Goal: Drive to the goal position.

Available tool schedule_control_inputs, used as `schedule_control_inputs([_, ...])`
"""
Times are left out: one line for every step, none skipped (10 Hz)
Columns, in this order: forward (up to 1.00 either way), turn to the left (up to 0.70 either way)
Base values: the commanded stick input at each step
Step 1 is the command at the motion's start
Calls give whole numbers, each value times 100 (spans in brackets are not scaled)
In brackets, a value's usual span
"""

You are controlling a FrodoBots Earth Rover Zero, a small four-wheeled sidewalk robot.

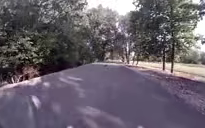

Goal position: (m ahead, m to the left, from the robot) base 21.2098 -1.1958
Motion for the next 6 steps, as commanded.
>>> schedule_control_inputs([70, 0])
schedule_control_inputs([70, 0])
schedule_control_inputs([70, 0])
schedule_control_inputs([70, 0])
schedule_control_inputs([70, 0])
schedule_control_inputs([70, 0])
